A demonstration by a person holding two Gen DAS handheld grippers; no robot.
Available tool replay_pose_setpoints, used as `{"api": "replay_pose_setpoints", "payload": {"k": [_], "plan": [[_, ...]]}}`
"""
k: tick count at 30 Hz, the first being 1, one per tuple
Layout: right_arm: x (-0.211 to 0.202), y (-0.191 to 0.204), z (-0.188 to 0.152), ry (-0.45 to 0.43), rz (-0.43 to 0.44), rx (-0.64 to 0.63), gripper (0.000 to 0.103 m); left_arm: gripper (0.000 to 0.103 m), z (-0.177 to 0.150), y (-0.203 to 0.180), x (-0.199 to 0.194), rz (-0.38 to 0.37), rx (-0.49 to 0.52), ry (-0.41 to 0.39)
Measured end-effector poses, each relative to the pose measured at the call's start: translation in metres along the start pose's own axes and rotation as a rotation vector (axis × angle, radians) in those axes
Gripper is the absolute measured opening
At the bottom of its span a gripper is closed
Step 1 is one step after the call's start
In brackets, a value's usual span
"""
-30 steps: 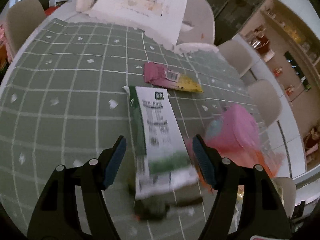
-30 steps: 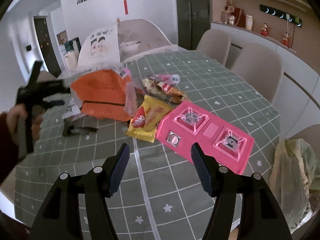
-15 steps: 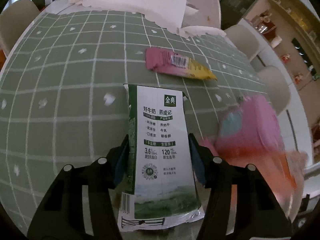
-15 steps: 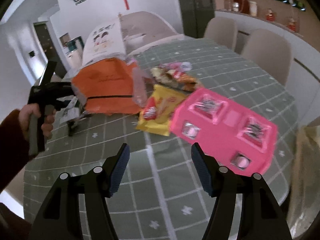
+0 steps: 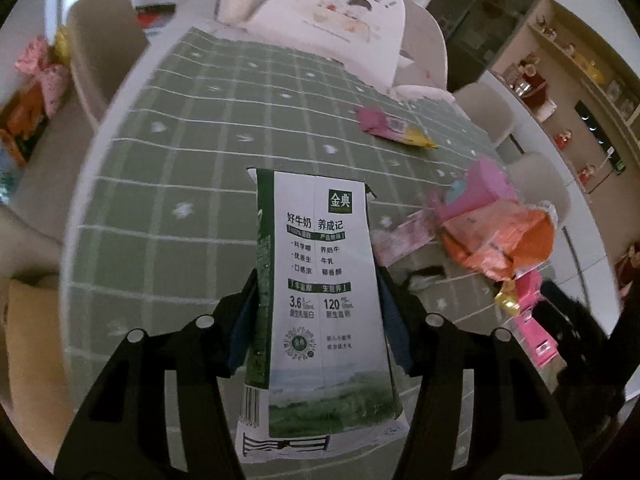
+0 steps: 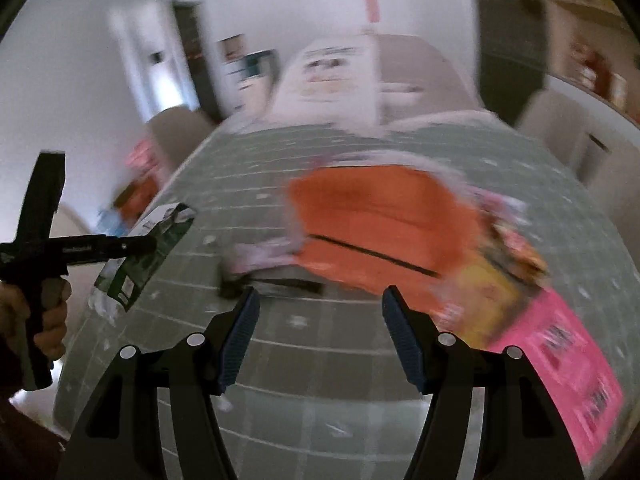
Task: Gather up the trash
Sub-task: 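Hold the milk carton with the left tool while the right tool grasps the black strap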
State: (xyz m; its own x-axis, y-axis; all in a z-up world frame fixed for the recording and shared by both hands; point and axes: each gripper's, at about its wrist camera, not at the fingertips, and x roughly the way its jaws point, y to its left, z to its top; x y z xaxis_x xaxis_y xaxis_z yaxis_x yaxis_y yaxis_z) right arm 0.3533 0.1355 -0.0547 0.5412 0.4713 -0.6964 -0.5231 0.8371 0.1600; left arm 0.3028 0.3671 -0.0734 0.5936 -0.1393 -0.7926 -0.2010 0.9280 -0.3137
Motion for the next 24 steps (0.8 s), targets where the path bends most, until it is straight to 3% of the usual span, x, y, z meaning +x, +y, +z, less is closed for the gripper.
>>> {"api": "replay_pose_setpoints", "payload": {"k": [5,9,11,16,19,24], "plan": [[0.055,0.054,0.002,0.066,0.076,-0.212,0.06,0.053,-0.021,0.01,-0.019,0.057,0.027,-0.011],[0.091,0.069,0.004,0.12,0.055,-0.302,0.06,0.053,-0.032,0.012,-0.027,0.076,0.046,-0.017],[0.105,0.069,0.009,0.141,0.057,-0.297,0.061,0.053,-0.036,0.012,-0.033,0.076,0.071,-0.029],[0.132,0.06,0.018,0.211,0.088,-0.224,0.059,0.053,-0.038,0.018,-0.037,0.04,0.027,-0.031],[0.126,0.056,0.016,0.226,0.112,-0.177,0.035,0.053,-0.037,0.019,-0.036,0.009,0.019,-0.027],[0.102,0.046,-0.002,0.236,0.055,-0.133,0.029,0.053,-0.035,0.011,-0.028,-0.025,0.033,-0.011]]}}
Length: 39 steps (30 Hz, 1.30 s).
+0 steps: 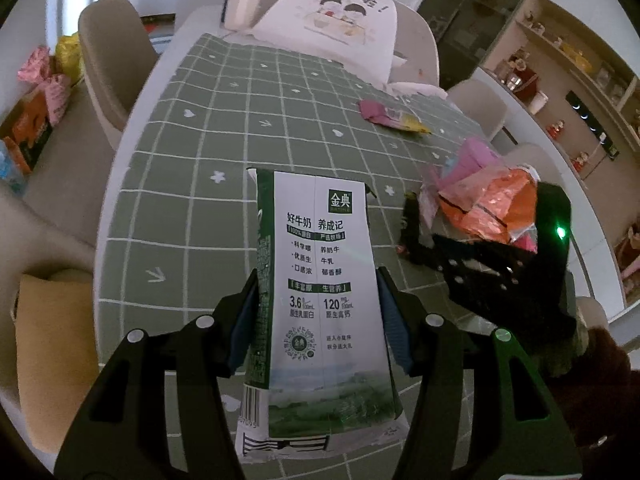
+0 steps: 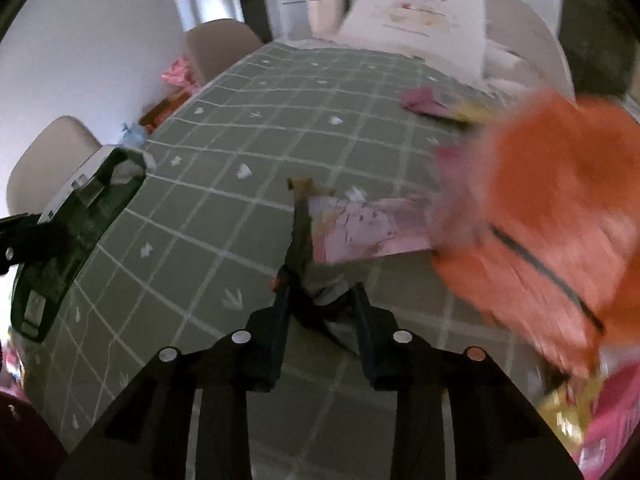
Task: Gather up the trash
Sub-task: 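Hold the milk carton with the left tool while the right tool grasps the black strap, then carry the milk carton and black strap to the bin with both tools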
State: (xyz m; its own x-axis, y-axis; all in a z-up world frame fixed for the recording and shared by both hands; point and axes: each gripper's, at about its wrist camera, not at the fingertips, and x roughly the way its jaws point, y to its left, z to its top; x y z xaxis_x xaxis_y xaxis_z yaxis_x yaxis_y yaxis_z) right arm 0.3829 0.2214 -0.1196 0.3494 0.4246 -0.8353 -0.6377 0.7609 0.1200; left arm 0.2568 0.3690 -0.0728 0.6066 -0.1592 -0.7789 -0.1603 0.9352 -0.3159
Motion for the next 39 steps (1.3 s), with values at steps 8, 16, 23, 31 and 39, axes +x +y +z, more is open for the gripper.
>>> {"api": "replay_pose_setpoints", "payload": {"k": [8,16,23,31,39], "plan": [[-0.04,-0.017,-0.051,0.003,-0.004,0.168,0.029,0.053,0.0,-0.016,0.012,-0.04,0.03,0.031],[-0.064,-0.006,-0.059,-0.082,0.023,0.097,0.045,0.053,-0.004,-0.025,0.016,-0.046,0.043,0.047],[-0.055,-0.004,-0.048,-0.068,0.008,0.048,0.046,0.053,-0.005,-0.019,0.01,-0.026,0.026,0.041],[-0.04,0.0,-0.057,0.02,-0.006,0.006,0.034,0.053,-0.005,-0.016,0.004,-0.013,0.003,0.033],[-0.118,-0.026,-0.068,-0.095,-0.12,0.046,0.03,0.053,0.004,-0.077,0.003,-0.082,0.095,-0.004]]}}
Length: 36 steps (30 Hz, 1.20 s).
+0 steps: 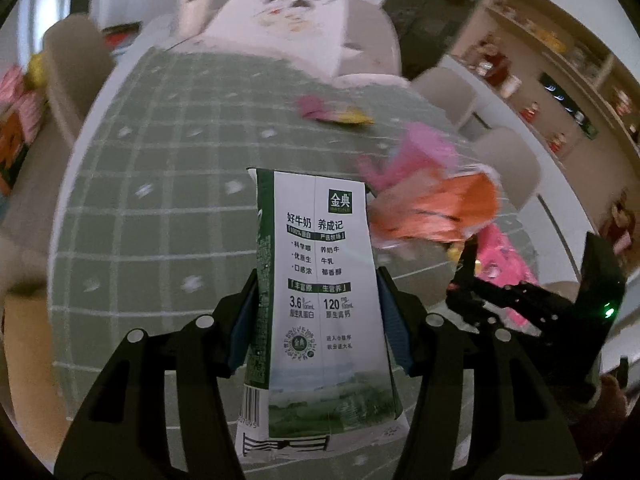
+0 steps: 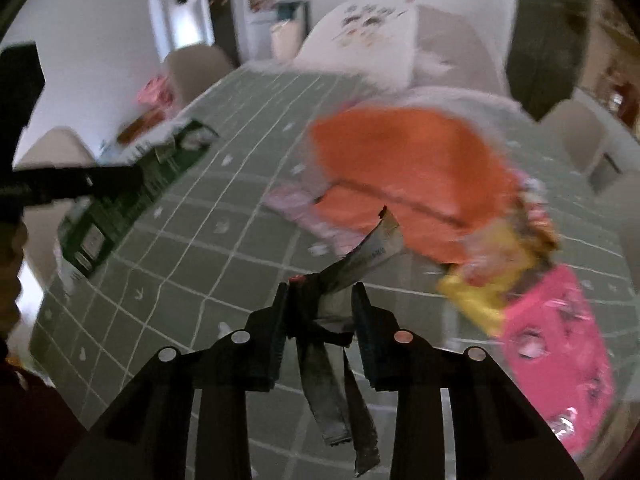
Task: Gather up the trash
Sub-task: 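Carry the milk carton and black strap to the bin with both tools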
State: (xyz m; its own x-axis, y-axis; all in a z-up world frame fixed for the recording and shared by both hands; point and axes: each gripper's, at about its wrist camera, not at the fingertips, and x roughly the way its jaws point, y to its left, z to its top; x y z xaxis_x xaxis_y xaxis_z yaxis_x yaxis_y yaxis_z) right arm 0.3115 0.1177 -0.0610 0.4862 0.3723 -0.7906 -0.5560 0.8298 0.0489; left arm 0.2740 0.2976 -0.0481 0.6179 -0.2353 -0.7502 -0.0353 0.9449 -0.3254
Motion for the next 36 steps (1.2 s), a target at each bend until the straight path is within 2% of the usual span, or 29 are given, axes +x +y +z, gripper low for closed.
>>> {"api": "replay_pose_setpoints", "payload": {"k": [3,6,15,19,26,32,36], "plan": [[-0.034,-0.027,0.003,-0.051,-0.055,0.053,0.03,0.053,0.004,-0.039,0.002,-0.039,0.064,-0.017],[-0.069,-0.053,-0.008,-0.085,-0.125,0.091,0.03,0.053,0.008,-0.085,0.006,-0.084,0.132,-0.025],[-0.167,-0.138,-0.076,-0.166,-0.334,0.244,0.03,0.053,0.001,-0.237,0.021,-0.23,0.321,-0.03],[-0.205,-0.178,-0.111,-0.188,-0.418,0.321,0.03,0.053,-0.014,-0.303,0.027,-0.287,0.405,-0.015],[-0.249,-0.236,-0.175,-0.218,-0.52,0.429,0.03,0.053,-0.051,-0.397,0.042,-0.377,0.521,0.037],[-0.286,-0.277,-0.224,-0.243,-0.584,0.502,0.03,0.053,-0.069,-0.464,0.074,-0.536,0.507,0.157],[-0.301,-0.292,-0.247,-0.257,-0.603,0.542,0.03,0.053,-0.082,-0.509,0.105,-0.581,0.507,0.236]]}}
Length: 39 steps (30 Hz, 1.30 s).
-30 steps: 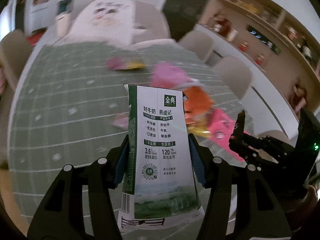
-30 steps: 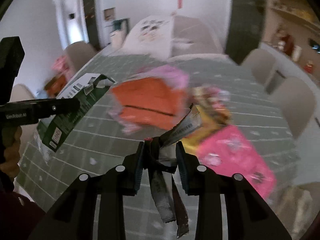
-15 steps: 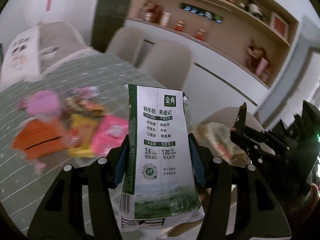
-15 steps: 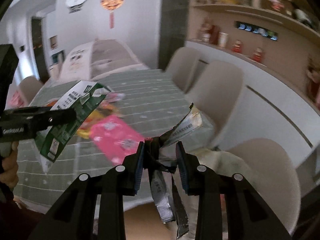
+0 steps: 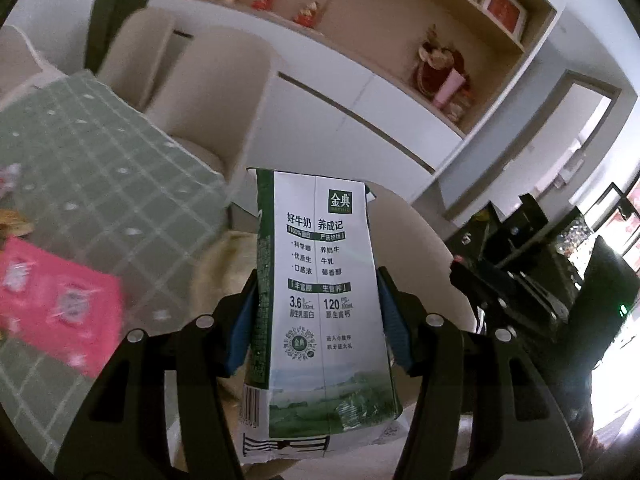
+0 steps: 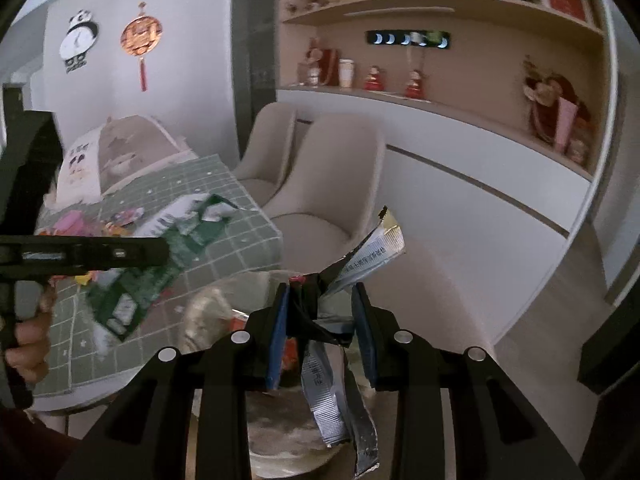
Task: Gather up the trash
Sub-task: 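Carry the milk carton and black strap to the bin with both tools, then release the carton and strap into the bin and withdraw both tools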
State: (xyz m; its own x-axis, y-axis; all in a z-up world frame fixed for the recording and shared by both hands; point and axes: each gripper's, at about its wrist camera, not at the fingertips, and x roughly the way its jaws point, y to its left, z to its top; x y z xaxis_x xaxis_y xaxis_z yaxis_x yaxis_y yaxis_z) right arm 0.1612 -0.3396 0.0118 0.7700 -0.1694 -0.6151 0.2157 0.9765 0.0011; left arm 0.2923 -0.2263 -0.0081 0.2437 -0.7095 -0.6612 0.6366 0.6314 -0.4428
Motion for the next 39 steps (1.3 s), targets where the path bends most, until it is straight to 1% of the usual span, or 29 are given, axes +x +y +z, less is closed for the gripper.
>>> {"api": "replay_pose_setpoints", "payload": {"k": [3,6,10,12,13,16,19,21,22,23,27,29,32,34,36,39], "plan": [[0.002,-0.015,-0.008,0.004,-0.006,0.026,0.03,0.053,0.005,-0.012,0.036,-0.008,0.011,0.046],[0.002,-0.027,-0.016,0.005,-0.011,0.042,0.03,0.053,0.005,-0.018,0.076,0.021,0.022,0.102],[0.002,-0.038,-0.023,0.009,-0.012,0.064,0.03,0.053,-0.005,-0.015,0.11,0.05,0.018,0.178],[0.004,-0.044,-0.026,0.013,-0.011,0.078,0.03,0.058,-0.011,-0.013,0.115,0.027,0.006,0.21],[0.007,-0.047,-0.028,0.018,-0.007,0.089,0.03,0.062,-0.012,-0.013,0.115,0.012,0.004,0.218],[0.017,-0.048,-0.032,0.036,0.008,0.11,0.03,0.064,-0.014,-0.015,0.109,-0.013,0.016,0.22],[0.031,-0.04,-0.033,0.052,0.05,0.113,0.03,0.064,-0.008,-0.013,0.086,0.02,0.009,0.149],[0.041,-0.032,-0.03,0.06,0.081,0.1,0.03,0.064,-0.004,-0.009,0.063,0.074,0.009,0.084],[0.047,-0.026,-0.03,0.067,0.104,0.095,0.03,0.064,-0.003,-0.006,0.054,0.095,0.011,0.064],[0.053,-0.02,-0.03,0.074,0.128,0.093,0.03,0.064,-0.003,-0.003,0.042,0.133,0.015,0.035],[0.076,0.004,-0.03,0.109,0.22,0.091,0.03,0.064,-0.007,0.013,0.009,0.249,-0.012,-0.037],[0.094,0.014,-0.033,0.147,0.261,0.103,0.03,0.064,-0.012,0.024,-0.003,0.286,-0.058,-0.053],[0.135,0.027,-0.05,0.311,0.285,0.127,0.031,0.064,-0.022,0.044,-0.022,0.313,-0.136,-0.07],[0.154,0.034,-0.065,0.402,0.267,0.115,0.031,0.064,-0.028,0.05,-0.029,0.327,-0.162,-0.076],[0.155,0.038,-0.075,0.421,0.258,0.103,0.031,0.064,-0.034,0.056,-0.038,0.344,-0.179,-0.087],[0.151,0.038,-0.078,0.411,0.25,0.107,0.031,0.064,-0.039,0.059,-0.045,0.363,-0.199,-0.097]]}}
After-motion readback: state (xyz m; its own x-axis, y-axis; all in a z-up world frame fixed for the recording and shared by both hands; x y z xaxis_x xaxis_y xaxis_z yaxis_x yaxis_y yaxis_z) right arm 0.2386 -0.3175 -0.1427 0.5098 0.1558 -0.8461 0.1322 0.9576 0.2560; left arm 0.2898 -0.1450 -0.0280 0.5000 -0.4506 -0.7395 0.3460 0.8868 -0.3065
